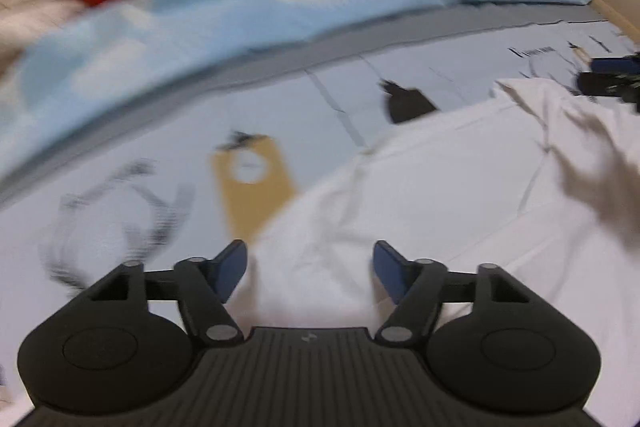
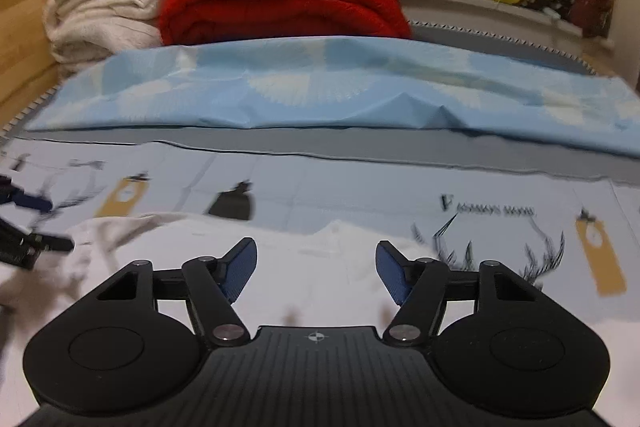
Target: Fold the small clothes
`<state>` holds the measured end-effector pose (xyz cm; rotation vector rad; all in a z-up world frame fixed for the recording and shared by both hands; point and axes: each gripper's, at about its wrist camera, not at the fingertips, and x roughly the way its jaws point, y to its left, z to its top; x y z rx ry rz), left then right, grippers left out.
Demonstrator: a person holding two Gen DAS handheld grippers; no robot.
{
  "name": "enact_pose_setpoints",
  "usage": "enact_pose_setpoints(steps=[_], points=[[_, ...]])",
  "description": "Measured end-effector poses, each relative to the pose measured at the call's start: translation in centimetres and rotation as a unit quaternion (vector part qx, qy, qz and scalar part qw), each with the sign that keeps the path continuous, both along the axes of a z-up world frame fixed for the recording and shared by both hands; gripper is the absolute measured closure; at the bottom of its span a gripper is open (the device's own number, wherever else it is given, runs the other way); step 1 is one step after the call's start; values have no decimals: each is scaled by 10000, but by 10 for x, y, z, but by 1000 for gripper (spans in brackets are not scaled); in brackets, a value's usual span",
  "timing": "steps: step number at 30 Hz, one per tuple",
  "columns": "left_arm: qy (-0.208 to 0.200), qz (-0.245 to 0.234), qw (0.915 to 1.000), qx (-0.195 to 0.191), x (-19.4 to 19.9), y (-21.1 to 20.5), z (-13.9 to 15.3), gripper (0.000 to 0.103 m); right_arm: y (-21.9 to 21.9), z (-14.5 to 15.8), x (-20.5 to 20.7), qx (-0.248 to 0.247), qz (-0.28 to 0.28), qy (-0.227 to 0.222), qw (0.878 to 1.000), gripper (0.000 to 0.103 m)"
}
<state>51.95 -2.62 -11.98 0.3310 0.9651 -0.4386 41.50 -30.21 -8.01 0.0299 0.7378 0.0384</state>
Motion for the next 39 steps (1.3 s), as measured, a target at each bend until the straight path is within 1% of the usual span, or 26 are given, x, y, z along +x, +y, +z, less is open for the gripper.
enact_pose_setpoints(steps=[2,5,7,8,9,11,13,14,15,16,19,20,21,22,23,24,25,26,27,29,30,32,34,36,37,39], points=[[131,36,9999,18,15,-13,-11,33,-6,-11,10,-236,-174,9,9996,36],[237,261,9992,183,30,-34,-22,33,-24,-28,26,-157,-422,163,9989,36],[203,285,9986,385,38,-47,-31,52,-33,-34,33,-60,-507,157,9986,36],[71,272,9987,436,37,-51,-30,78,-34,-36,38,-38,-447,143,9989,36],[33,306,9984,477,37,-51,-25,96,-32,-39,42,-8,-327,184,9993,36],[65,516,9981,336,44,-50,-20,97,-25,-48,52,-70,-24,414,9991,37],[-115,753,9967,264,49,-47,-7,98,-10,-61,63,-454,171,689,9964,46],[-199,886,9957,183,54,-44,-2,98,-6,-68,68,-708,124,770,9944,67],[-273,1041,9942,48,58,-41,3,98,-3,-74,72,-912,102,832,9923,94],[-371,1225,9917,-141,62,-36,8,98,-2,-77,75,-986,69,843,9915,100],[-551,1620,9813,-882,74,-19,12,98,-10,-65,73,-889,-404,295,9948,100],[-739,1667,9774,-1071,76,-16,10,96,-15,-61,72,-768,-561,150,9954,100],[-958,1699,9747,-1089,77,-14,8,82,-20,-61,73,-696,-755,75,9947,99],[-1011,1718,9748,-1003,79,-13,6,64,-21,-65,75,-720,-838,124,9938,98],[-893,1719,9767,-928,83,-11,1,17,-20,-71,79,-783,-755,279,9937,91],[-808,1711,9781,-861,85,-8,-1,0,-15,-77,81,-820,-639,407,9937,84],[-942,1689,9779,-797,81,-4,0,1,-12,-79,81,-847,-581,446,9937,79],[-1123,1579,9782,-749,75,0,3,1,-9,-78,80,-816,-563,400,9943,67],[-1275,1436,9789,-692,67,6,6,1,-7,-73,78,-679,-554,288,9957,59],[-1433,1330,9794,-507,48,27,11,1,-3,-57,71,-151,-462,-81,9988,56],[-1474,1261,9801,-426,37,42,12,1,1,-48,69,139,-259,-158,9994,56],[-1492,1168,9816,-216,11,74,10,1,16,-34,68,826,420,-100,9957,56],[-1475,1208,9817,47,-12,111,4,1,42,-29,74,1263,1045,82,9864,56],[-1302,1418,9812,162,-31,157,-4,1,76,-32,83,1360,1518,309,9785,56],[-1145,1579,9807,107,-40,184,-10,1,93,-35,88,1334,1627,362,9770,55],[-1037,1934,9756,-51,-52,223,-20,1,120,-45,103,1232,1740,552,9754,54]])
